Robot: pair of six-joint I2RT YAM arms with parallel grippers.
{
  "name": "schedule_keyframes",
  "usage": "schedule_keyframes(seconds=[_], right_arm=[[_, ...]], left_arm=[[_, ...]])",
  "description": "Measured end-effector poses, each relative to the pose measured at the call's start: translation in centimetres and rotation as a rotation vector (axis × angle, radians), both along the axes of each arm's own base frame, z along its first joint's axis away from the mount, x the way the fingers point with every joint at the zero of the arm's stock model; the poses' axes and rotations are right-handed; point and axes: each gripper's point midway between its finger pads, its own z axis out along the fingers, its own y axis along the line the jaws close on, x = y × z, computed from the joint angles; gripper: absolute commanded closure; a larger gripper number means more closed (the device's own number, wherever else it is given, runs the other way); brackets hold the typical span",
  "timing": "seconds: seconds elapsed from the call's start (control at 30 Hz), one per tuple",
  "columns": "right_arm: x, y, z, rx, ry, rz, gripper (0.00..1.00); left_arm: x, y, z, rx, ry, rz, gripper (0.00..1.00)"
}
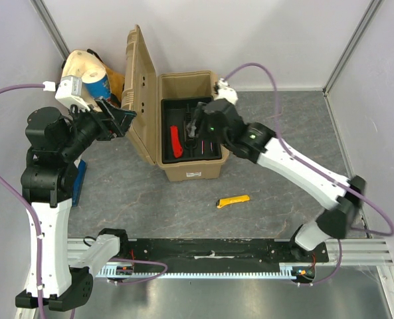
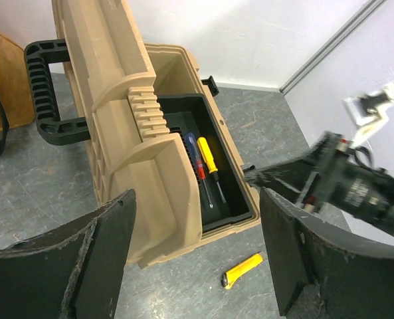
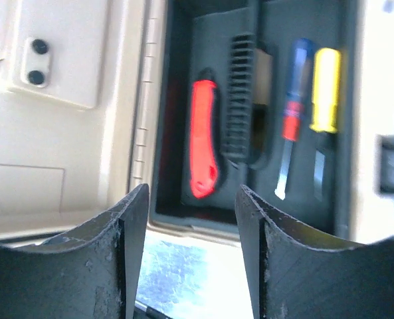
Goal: Pack the tool kit
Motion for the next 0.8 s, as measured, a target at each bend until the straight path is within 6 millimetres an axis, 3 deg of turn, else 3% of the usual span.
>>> schedule_keyframes(seconds=[0.1, 0.2, 0.33, 0.5, 0.63, 0.8], right_arm=[[-2.0, -4.8, 0.8, 0.01, 0.015, -0.128, 0.34], [-3.8, -9.0, -0.6, -0.005, 0.067, -0.25, 0.3], [-6.1, -14.1, -4.8, -0.058, 0.176, -0.402, 0.24], [-8.6, -19.1, -11.7, -0.099, 0.348, -0.57, 0.23], [-10.5, -19.7, -15.4, -0.081, 0.467, -0.611, 0.22], [-11.5, -17.4, -19.0, -0.01, 0.61, -0.604, 0.22]], left_arm=[[-0.1, -0.1, 0.0, -0.002, 0.0, -0.008, 0.2], [-0.1, -0.3, 0.0, -0.004, 0.002, -0.016, 0.2], [-0.1, -0.3, -0.5, -0.007, 0.013, -0.018, 0.2], [0.0, -0.3, -0.9, -0.008, 0.024, -0.019, 0.2], [-0.1, -0.4, -0.9, -0.011, 0.024, -0.02, 0.2], [-0.1, -0.4, -0.9, -0.015, 0.022, -0.021, 0.2]])
